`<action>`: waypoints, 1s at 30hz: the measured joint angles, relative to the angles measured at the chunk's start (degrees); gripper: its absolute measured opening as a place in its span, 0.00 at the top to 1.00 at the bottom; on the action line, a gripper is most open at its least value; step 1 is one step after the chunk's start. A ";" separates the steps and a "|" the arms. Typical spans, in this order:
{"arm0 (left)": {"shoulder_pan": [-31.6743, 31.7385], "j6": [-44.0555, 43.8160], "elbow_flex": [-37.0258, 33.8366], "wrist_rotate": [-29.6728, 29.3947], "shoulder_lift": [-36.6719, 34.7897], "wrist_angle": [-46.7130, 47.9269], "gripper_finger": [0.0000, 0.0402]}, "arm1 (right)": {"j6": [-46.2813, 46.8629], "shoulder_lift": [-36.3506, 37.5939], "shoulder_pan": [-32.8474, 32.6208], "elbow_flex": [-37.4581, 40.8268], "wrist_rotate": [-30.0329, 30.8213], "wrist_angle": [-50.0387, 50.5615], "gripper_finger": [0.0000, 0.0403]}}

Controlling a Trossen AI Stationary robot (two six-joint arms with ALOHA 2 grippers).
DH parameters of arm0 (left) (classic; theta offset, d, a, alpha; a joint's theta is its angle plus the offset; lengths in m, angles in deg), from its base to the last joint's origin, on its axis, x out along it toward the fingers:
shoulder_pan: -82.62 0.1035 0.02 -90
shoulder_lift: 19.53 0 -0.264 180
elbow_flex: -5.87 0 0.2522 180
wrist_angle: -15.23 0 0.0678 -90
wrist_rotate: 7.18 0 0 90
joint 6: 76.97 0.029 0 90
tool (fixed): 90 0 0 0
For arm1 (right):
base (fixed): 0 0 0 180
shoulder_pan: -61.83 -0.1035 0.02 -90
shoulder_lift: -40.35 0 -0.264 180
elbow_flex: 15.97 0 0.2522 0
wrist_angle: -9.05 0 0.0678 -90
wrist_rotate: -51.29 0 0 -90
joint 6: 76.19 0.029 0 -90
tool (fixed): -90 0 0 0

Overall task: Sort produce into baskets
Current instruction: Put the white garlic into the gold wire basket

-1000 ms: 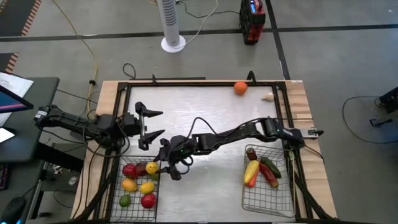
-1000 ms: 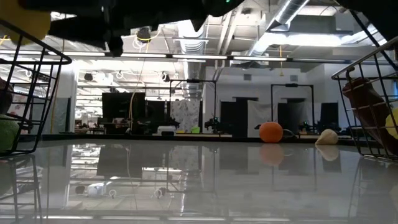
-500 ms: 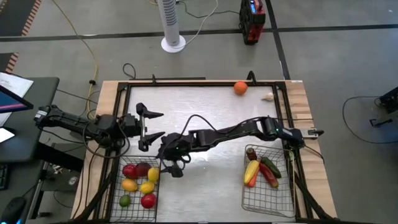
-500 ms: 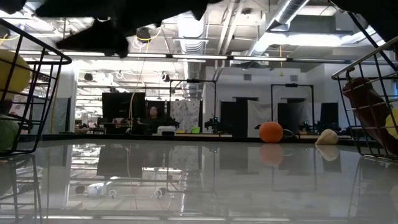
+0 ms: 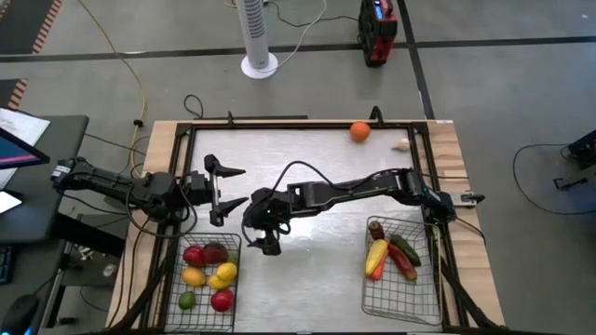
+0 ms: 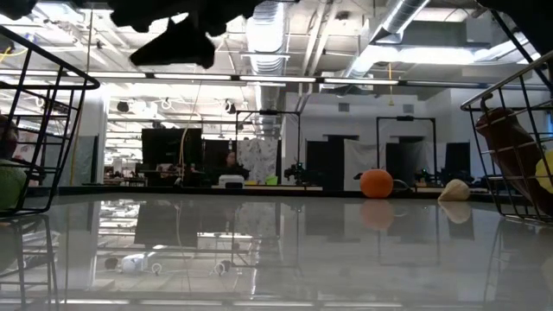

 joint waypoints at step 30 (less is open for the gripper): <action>-0.01 -1.46 0.01 -0.73 -0.02 6.74 0.15 | 14.64 9.78 15.29 16.88 45.32 39.58 0.16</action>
